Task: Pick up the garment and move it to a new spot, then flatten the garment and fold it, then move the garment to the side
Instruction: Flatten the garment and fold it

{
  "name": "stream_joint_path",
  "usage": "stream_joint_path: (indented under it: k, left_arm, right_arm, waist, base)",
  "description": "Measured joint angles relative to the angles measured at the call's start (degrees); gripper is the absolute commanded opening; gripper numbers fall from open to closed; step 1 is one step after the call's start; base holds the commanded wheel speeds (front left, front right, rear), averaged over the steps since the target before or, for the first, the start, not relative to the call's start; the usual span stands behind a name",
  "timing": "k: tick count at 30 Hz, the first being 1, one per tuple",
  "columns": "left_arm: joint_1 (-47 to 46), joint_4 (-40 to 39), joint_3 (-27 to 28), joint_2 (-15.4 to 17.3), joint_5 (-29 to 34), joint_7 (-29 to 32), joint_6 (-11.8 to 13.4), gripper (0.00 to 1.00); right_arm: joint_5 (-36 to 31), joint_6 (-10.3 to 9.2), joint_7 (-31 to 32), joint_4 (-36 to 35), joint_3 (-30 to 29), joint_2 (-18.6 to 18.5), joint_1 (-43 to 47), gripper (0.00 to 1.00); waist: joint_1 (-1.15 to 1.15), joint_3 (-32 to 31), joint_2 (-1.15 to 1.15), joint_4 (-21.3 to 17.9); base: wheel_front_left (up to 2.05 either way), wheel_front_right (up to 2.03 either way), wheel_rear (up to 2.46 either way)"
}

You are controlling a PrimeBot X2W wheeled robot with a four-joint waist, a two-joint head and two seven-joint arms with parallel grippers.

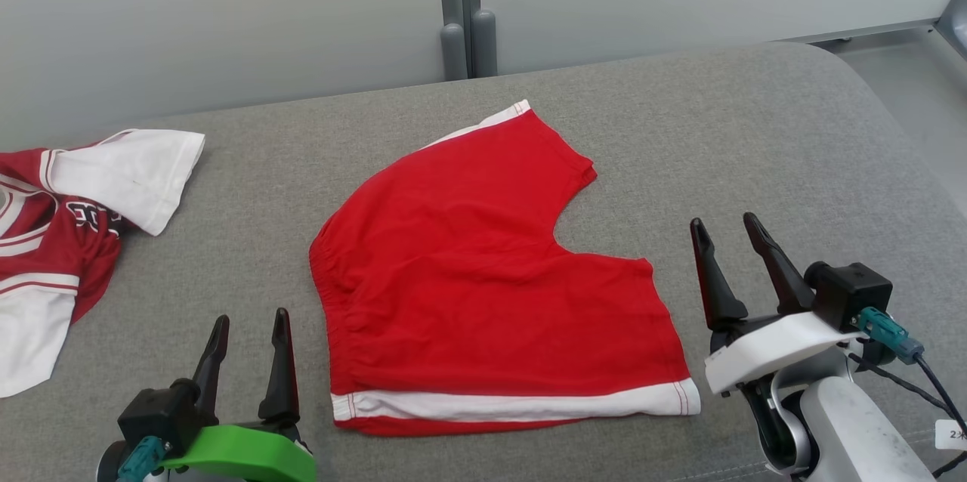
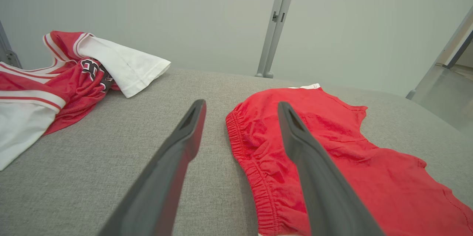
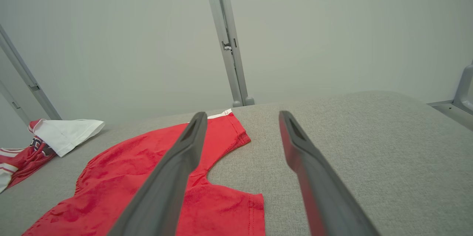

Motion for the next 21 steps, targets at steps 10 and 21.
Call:
stream_joint_path:
  k: [10,21]
  left_arm:
    - [1.09,-0.1,0.47,-0.15,0.43,0.0,0.0,1.0]
    - [1.87,0.35,0.34,-0.35,0.44,0.0,-0.78,1.0]
  right_arm:
    - [-0.26,0.54,0.0,0.26,-0.67,0.21,0.72,1.0]
    - [-0.54,1.03,0.0,0.38,-1.15,0.42,0.73,1.0]
  waist:
    - [0.0,-0.17,0.0,0.26]
    - [0.0,0.05,0.0,0.41]
  base:
    - [0.0,0.0,0.0]
    - [0.0,0.0,0.0]
